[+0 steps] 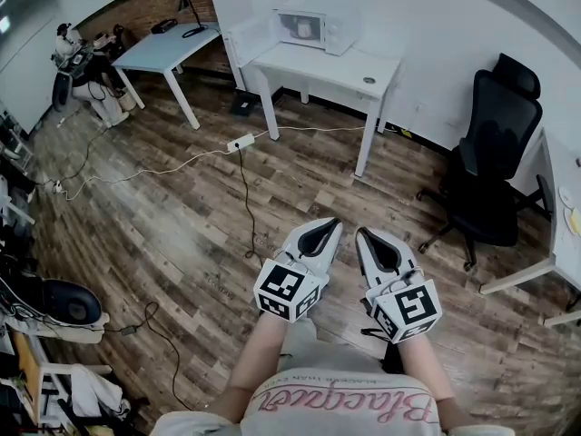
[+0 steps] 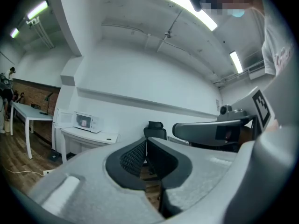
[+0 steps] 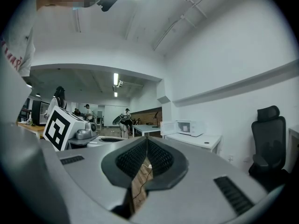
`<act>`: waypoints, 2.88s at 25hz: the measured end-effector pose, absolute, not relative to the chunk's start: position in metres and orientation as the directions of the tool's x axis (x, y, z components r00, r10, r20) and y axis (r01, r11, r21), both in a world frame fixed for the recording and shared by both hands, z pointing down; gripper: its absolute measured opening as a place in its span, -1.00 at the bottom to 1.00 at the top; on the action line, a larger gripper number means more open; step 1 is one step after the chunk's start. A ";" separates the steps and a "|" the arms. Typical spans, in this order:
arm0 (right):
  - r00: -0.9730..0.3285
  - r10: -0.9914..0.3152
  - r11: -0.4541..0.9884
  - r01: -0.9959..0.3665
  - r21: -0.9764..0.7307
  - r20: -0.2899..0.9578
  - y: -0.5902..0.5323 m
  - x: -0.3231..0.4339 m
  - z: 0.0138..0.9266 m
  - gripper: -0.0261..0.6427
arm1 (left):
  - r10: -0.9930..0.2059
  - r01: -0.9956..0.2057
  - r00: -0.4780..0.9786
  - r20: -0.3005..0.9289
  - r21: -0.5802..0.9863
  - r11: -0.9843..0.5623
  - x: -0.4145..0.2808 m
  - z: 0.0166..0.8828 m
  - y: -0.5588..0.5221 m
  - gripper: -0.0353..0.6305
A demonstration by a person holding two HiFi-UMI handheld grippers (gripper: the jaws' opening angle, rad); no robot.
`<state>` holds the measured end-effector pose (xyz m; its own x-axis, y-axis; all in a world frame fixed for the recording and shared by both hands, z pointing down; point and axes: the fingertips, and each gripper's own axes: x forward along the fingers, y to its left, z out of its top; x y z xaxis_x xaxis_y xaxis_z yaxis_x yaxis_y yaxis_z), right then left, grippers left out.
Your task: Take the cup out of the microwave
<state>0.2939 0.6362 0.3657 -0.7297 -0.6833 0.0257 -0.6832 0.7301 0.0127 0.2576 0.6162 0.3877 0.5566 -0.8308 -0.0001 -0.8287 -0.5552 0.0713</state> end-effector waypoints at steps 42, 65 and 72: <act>-0.708 -0.706 0.708 -0.705 0.036 0.014 0.485 0.145 0.361 -0.88 | -0.868 -0.867 0.496 0.011 0.055 -0.495 0.095 0.389 0.465 -0.88; -0.715 -0.700 0.715 -0.700 0.006 -0.002 0.336 0.140 0.356 -0.88 | -0.876 -0.877 0.481 0.041 0.034 -0.479 0.088 0.385 0.327 -0.88; -0.726 -0.688 0.726 -0.688 0.001 -0.005 0.291 0.142 0.354 -0.88 | -0.886 -0.887 0.462 0.039 0.040 -0.461 0.090 0.383 0.282 -0.88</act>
